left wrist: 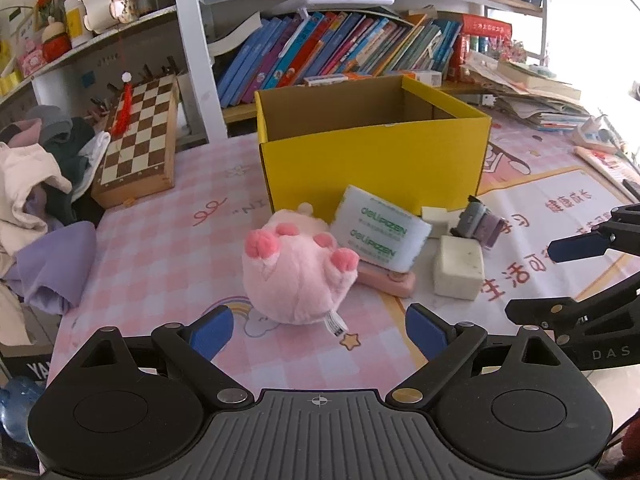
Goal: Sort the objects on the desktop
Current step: 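Move the left tool to the pink plush pig while the right tool approaches the white sponge block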
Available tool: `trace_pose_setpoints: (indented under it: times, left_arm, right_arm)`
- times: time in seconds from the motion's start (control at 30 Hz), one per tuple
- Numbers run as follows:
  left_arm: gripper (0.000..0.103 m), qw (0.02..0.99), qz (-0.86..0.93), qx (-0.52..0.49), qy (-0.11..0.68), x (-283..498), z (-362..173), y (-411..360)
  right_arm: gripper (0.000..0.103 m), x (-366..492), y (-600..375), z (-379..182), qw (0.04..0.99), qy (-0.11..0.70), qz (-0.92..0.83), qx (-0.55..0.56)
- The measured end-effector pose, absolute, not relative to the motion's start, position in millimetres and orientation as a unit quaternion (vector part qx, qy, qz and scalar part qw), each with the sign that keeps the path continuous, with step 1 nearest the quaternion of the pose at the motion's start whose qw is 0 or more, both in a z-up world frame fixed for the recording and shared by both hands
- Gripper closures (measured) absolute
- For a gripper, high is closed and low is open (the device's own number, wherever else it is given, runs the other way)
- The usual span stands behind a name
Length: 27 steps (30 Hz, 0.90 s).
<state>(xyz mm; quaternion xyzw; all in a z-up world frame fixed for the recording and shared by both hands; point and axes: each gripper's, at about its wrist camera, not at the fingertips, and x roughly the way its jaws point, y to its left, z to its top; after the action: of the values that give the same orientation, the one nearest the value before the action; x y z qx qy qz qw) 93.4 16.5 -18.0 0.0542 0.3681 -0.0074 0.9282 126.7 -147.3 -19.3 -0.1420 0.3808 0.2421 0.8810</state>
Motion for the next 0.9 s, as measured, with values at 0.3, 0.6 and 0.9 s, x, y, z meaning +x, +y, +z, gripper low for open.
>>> trace_pose_setpoints:
  times: [0.3, 0.6, 0.9]
  left_arm:
    - [0.009, 0.927, 0.006, 0.048, 0.372, 112, -21, 22]
    - [0.009, 0.925, 0.016, 0.049, 0.377, 124, -24, 24]
    - [0.009, 0.918, 0.031, 0.043, 0.394, 137, -32, 33]
  right_arm:
    - [0.039, 145, -146, -22, 0.873, 0.392, 0.252, -0.146]
    - [0.04, 164, -137, -31, 0.854, 0.415, 0.281, -0.142]
    - [0.04, 184, -127, -39, 0.838, 0.435, 0.295, -0.149]
